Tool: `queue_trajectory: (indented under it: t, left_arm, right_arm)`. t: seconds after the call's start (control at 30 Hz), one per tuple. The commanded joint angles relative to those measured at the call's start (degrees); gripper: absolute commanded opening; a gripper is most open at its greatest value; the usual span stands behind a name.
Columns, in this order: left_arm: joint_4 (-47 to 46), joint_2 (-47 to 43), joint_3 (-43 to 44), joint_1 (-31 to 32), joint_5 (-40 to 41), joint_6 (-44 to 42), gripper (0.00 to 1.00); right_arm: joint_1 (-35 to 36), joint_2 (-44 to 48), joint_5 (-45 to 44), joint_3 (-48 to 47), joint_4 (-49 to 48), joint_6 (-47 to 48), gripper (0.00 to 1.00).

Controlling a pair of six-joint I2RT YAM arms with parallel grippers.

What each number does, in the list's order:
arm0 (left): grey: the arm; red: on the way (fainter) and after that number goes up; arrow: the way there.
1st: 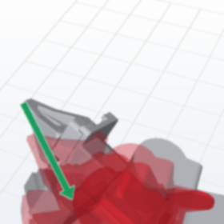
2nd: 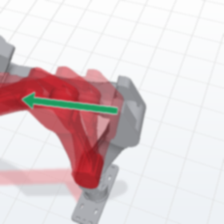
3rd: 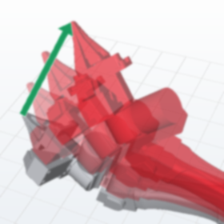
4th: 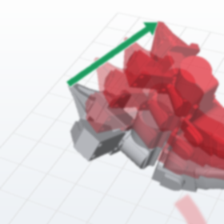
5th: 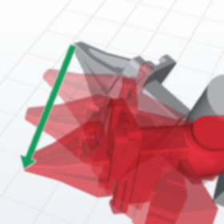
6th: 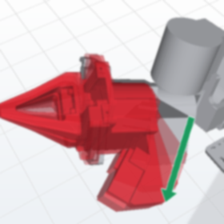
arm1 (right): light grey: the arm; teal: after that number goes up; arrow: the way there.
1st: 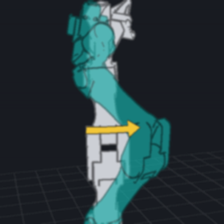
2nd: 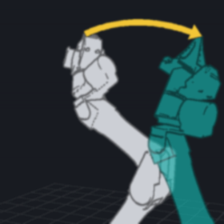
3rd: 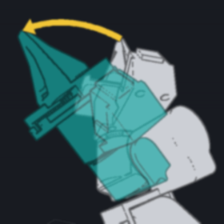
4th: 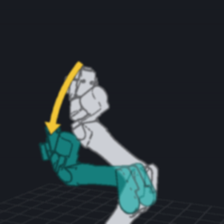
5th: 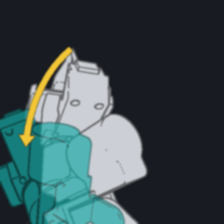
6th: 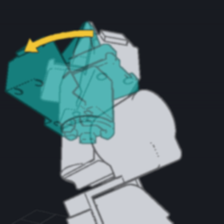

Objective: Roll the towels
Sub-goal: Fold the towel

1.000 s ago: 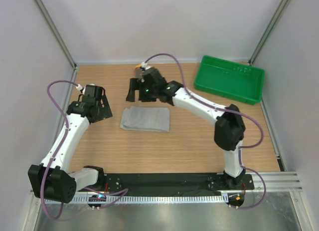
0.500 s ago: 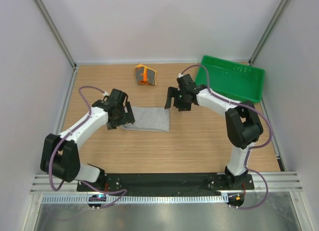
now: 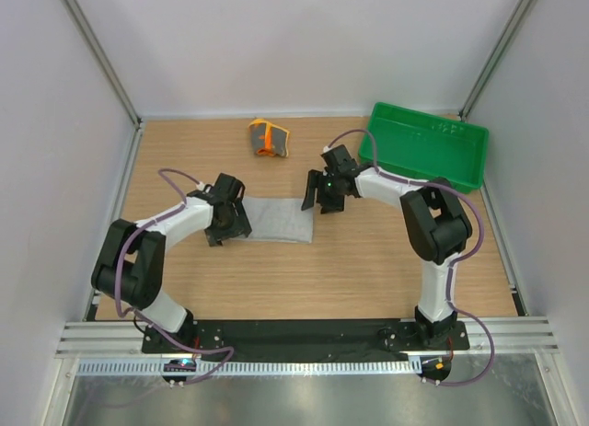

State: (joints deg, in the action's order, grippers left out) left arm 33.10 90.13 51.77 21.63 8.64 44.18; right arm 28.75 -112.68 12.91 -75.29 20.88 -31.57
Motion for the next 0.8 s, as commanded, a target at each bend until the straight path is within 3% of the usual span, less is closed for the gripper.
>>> queue_trajectory:
  t: [0.0,0.17,0.37,0.57,0.77]
  left_arm:
    - [-4.01,1.45,-0.35,-0.09,2.69,1.17,0.70]
    - [-4.45,2.95,0.09,-0.01,4.36,0.55,0.62]
    - [-4.54,4.97,1.84,-0.18,5.85,-0.85,0.43]
    - [-3.66,7.17,4.74,-1.15,6.91,-2.52,0.34]
    - [-3.13,8.57,6.76,-1.50,7.00,-4.80,0.30]
  right_arm:
    - [-0.01,-0.78,1.95,0.14,-2.86,0.20,0.64]
    - [-0.01,-0.96,2.74,2.24,-4.18,-0.16,0.47]
    - [-0.01,0.97,3.62,6.80,-5.94,-0.86,0.19]
    - [1.39,6.76,3.44,15.41,-8.05,-2.18,0.08]
    - [5.34,15.28,2.04,25.52,-9.90,-4.98,0.05]
